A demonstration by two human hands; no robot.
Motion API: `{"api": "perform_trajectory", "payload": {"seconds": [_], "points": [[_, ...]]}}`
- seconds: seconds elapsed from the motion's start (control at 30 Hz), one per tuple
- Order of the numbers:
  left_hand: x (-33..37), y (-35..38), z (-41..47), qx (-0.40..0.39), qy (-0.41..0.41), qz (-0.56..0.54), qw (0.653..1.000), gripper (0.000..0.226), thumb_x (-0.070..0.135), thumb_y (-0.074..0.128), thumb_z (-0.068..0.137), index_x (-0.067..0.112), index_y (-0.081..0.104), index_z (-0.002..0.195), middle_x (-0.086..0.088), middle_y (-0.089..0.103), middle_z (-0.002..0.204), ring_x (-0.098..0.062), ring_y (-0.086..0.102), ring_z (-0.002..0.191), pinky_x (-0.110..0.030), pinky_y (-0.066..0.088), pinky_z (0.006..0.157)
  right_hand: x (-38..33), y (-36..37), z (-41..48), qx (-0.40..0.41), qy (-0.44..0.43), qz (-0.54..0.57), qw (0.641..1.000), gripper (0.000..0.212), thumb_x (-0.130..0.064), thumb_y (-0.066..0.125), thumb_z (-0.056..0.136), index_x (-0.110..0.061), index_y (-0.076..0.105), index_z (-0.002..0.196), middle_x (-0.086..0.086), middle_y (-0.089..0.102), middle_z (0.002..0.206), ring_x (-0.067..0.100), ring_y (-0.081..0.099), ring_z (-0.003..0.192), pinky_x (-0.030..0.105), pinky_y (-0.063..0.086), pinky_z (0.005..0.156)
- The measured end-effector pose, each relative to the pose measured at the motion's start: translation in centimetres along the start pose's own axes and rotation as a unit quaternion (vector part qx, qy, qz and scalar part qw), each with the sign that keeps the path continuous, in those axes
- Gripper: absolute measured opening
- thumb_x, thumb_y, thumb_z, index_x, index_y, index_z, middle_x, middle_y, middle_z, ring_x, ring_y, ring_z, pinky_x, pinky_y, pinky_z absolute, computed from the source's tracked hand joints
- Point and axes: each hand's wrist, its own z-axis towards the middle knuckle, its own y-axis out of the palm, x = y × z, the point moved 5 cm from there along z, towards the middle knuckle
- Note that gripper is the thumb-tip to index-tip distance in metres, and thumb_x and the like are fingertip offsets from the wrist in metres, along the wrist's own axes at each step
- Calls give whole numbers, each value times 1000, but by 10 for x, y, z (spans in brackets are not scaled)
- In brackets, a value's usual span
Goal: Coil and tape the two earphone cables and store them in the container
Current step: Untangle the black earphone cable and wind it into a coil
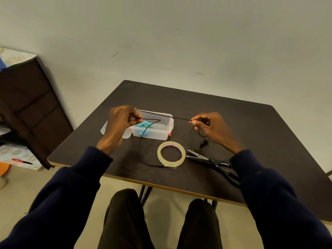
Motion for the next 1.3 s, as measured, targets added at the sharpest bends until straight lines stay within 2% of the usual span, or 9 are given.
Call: {"api": "perform_trajectory", "payload": {"seconds": [0.1,0.23,0.4,0.5,0.63,0.8,1.03,1.23,1.3], "points": [[-3,8,-4,-88,-17,89,992,18,7,58,95,-1,70,83,-18,74,86,-32,74,87,-32,62,79,-2,0,2,18,-8,-16,1000,13,-17,65,96,-21,74,105,-4,73,87,6,69,76,30,60,72],[-7,34,-16,-256,30,294,920,9,15,72,89,9,77,88,2,76,81,-16,74,80,-26,60,79,-13,0,6,20,-30,3,999,15,-18,67,94,-20,75,107,-4,75,93,6,71,81,23,60,74],[-10,45,-17,-214,110,435,868,26,17,83,79,23,77,103,8,70,105,-9,66,90,-26,53,88,-23,8,2,-2,-28,28,999,13,-14,73,90,-12,75,103,-13,72,87,4,73,77,14,55,75],[-6,50,-17,-259,101,405,871,34,18,86,74,24,76,106,13,68,105,-6,66,94,-19,53,84,-27,8,0,-12,-31,42,999,9,-14,75,88,-14,73,97,-10,73,85,3,72,78,11,53,75],[7,66,-20,-252,132,340,896,17,27,80,81,24,77,98,14,71,93,4,67,84,-9,53,74,-36,9,2,7,-54,34,998,8,-17,77,87,-17,76,95,-10,72,87,4,70,82,11,53,73],[4,88,-25,-256,82,220,938,24,31,70,88,13,78,101,2,78,85,-8,70,71,-17,55,64,-46,21,7,14,-80,10,997,11,-19,76,88,-11,77,96,-1,71,90,10,67,81,23,58,72],[7,52,-11,-132,54,128,981,14,6,64,93,12,74,85,2,76,77,-10,69,69,-22,59,67,-14,-1,-1,-32,2,47,998,11,-19,73,91,-10,77,94,-1,74,77,6,68,65,15,53,62],[1,14,-6,-15,1,-33,999,21,8,55,97,8,72,86,-7,72,77,-20,70,73,-30,59,73,23,-35,-13,-2,46,35,998,9,-20,68,94,-17,76,98,-4,74,85,7,70,72,20,56,70],[0,17,-8,-11,16,15,1000,19,13,56,96,12,73,87,-7,74,82,-25,72,80,-32,61,75,21,-40,-13,32,41,35,998,11,-18,67,96,-16,75,102,-7,72,85,7,68,73,23,56,70]]}}
